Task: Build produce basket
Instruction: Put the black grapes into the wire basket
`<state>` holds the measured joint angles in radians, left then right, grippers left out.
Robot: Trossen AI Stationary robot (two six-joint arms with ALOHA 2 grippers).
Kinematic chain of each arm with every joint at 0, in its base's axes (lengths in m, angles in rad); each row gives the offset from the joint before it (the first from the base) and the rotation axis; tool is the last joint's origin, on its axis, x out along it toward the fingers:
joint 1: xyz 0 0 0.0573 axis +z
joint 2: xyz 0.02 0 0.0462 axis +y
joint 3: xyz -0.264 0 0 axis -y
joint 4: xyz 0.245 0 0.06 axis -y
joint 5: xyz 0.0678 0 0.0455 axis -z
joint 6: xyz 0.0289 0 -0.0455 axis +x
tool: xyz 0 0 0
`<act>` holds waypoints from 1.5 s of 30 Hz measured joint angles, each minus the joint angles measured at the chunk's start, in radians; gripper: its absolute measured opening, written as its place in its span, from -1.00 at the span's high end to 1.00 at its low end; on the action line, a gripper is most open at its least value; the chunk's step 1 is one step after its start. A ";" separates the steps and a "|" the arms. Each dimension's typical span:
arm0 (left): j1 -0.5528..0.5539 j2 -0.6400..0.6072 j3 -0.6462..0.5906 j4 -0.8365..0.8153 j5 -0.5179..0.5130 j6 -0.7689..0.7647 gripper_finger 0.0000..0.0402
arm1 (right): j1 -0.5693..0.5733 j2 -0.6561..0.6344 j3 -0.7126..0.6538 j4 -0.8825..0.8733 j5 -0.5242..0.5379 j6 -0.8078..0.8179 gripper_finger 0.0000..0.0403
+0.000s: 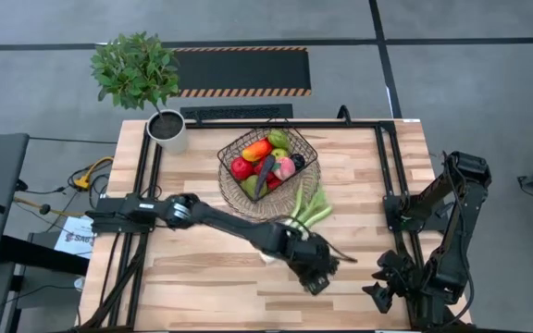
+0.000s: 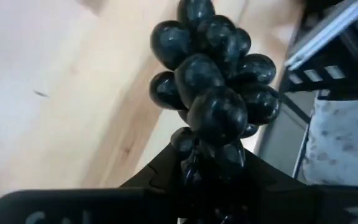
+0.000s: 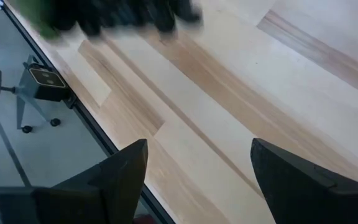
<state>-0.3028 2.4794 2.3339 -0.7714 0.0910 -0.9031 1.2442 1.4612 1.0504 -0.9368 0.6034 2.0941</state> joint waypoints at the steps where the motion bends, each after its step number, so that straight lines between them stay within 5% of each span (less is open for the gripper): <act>1: 0.006 -0.032 0.001 -0.034 -0.008 0.014 0.62 | 0.000 0.000 0.000 0.000 0.000 0.000 -0.52; 5: 0.044 -0.129 0.000 -0.218 -0.139 0.067 0.65 | -0.001 0.000 0.000 -0.002 0.001 0.000 -0.52; 13: 0.163 -0.308 0.003 -0.369 -0.616 0.056 0.58 | -0.002 0.000 0.000 -0.021 0.013 -0.008 -0.52; 17: 0.243 -0.343 0.008 -0.448 -0.638 0.020 0.58 | -0.004 0.000 0.000 -0.023 0.013 -0.004 -0.52; 24: 0.277 -0.369 -0.004 -0.806 -0.813 -0.409 0.58 | -0.003 0.000 0.000 -0.038 0.014 0.000 -0.52; 34: 0.284 -0.318 -0.061 -0.788 -0.801 -0.572 0.51 | -0.019 -0.002 0.000 -0.069 0.015 0.003 -0.52; 45: 0.293 -0.313 -0.215 -0.801 -0.679 -0.736 0.50 | -0.018 -0.002 0.000 -0.081 0.015 0.011 -0.52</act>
<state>-0.0097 2.1667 2.1186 -1.5721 -0.5882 -1.6388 1.2259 1.4593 1.0508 -1.0180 0.6186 2.1052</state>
